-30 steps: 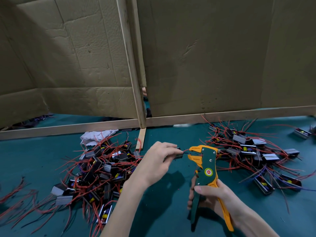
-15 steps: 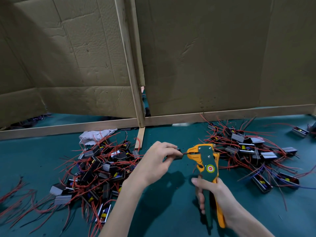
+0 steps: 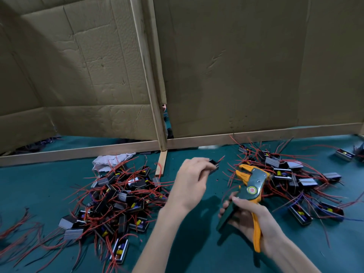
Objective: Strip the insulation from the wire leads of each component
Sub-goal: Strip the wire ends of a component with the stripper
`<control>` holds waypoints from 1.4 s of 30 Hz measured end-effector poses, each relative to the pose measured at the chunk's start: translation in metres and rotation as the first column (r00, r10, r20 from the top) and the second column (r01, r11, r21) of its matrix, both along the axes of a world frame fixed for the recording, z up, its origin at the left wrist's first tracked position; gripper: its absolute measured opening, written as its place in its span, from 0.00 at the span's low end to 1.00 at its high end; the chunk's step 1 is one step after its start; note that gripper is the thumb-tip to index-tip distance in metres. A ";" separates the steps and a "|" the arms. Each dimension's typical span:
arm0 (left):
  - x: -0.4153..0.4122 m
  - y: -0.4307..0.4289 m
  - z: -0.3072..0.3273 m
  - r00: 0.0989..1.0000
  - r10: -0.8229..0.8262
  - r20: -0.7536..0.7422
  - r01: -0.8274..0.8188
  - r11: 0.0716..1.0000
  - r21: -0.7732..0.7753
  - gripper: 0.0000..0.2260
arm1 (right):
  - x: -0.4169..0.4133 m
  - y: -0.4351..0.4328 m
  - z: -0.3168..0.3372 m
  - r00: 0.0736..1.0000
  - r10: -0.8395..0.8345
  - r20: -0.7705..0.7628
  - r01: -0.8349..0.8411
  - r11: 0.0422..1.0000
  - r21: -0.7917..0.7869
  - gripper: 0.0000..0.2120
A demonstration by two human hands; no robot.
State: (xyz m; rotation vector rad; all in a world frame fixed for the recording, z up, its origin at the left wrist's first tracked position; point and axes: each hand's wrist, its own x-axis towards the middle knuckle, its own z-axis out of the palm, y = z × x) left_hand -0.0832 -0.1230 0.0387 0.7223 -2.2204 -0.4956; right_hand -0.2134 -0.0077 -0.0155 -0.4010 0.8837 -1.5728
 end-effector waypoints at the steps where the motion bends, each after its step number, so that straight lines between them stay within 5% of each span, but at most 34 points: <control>1: -0.015 0.004 0.004 1.000 -0.002 -0.024 0.002 1.000 -0.016 0.08 | 0.000 -0.001 -0.001 1.000 0.006 0.016 -0.007 0.999 0.036 0.07; 5: -0.086 0.019 0.025 0.994 -0.092 -0.055 0.093 0.995 0.017 0.12 | 0.001 -0.002 -0.005 0.998 0.069 0.012 -0.069 0.990 0.120 0.09; 9: -0.132 0.039 0.043 0.880 -0.472 0.054 0.456 0.871 0.185 0.15 | 0.000 -0.004 -0.007 0.995 0.073 -0.066 -0.062 0.987 0.151 0.17; 11: -0.129 0.039 0.046 0.862 -0.504 0.051 0.485 0.851 0.202 0.15 | -0.001 -0.004 -0.006 0.996 0.078 -0.033 -0.073 0.987 0.144 0.14; 13: -0.111 0.024 0.047 0.915 -0.402 0.022 0.392 0.901 0.185 0.14 | -0.002 -0.004 -0.006 0.996 0.083 0.014 -0.085 0.988 0.132 0.09; 16: -0.066 -0.017 0.040 0.983 0.004 0.184 -0.029 0.991 0.134 0.14 | -0.002 -0.004 -0.008 0.995 0.097 0.026 -0.100 0.985 0.140 0.09; 18: -0.031 -0.046 0.028 0.844 0.314 0.435 -0.376 0.924 0.063 0.13 | -0.001 -0.004 -0.009 0.995 0.104 0.005 -0.103 0.984 0.146 0.09; 20: 0.001 -0.065 0.014 0.632 0.432 0.643 -0.588 0.808 0.034 0.15 | 0.000 -0.004 -0.010 0.994 0.108 -0.036 -0.101 0.983 0.152 0.10; 23: 0.032 -0.083 -0.007 0.457 0.420 0.784 -0.689 0.725 0.013 0.19 | 0.000 -0.004 -0.010 0.992 0.108 -0.065 -0.097 0.984 0.148 0.11; 26: 0.042 -0.092 -0.022 0.396 0.409 0.822 -0.667 0.744 -0.049 0.19 | -0.001 -0.003 -0.009 0.993 0.099 -0.062 -0.089 0.985 0.145 0.11; 34: 0.032 -0.083 -0.026 0.561 0.434 0.705 -0.622 0.783 0.012 0.14 | -0.004 -0.002 -0.008 0.996 0.076 -0.043 -0.069 0.986 0.150 0.10; 38: 0.031 -0.073 -0.021 0.806 0.474 0.355 -0.558 0.808 0.188 0.03 | -0.005 -0.002 -0.008 0.996 0.083 -0.029 -0.077 0.986 0.147 0.10; 42: 0.029 -0.058 -0.016 0.881 0.473 -0.027 -0.436 0.833 0.341 0.02 | -0.005 -0.002 -0.008 0.995 0.089 -0.048 -0.082 0.987 0.141 0.12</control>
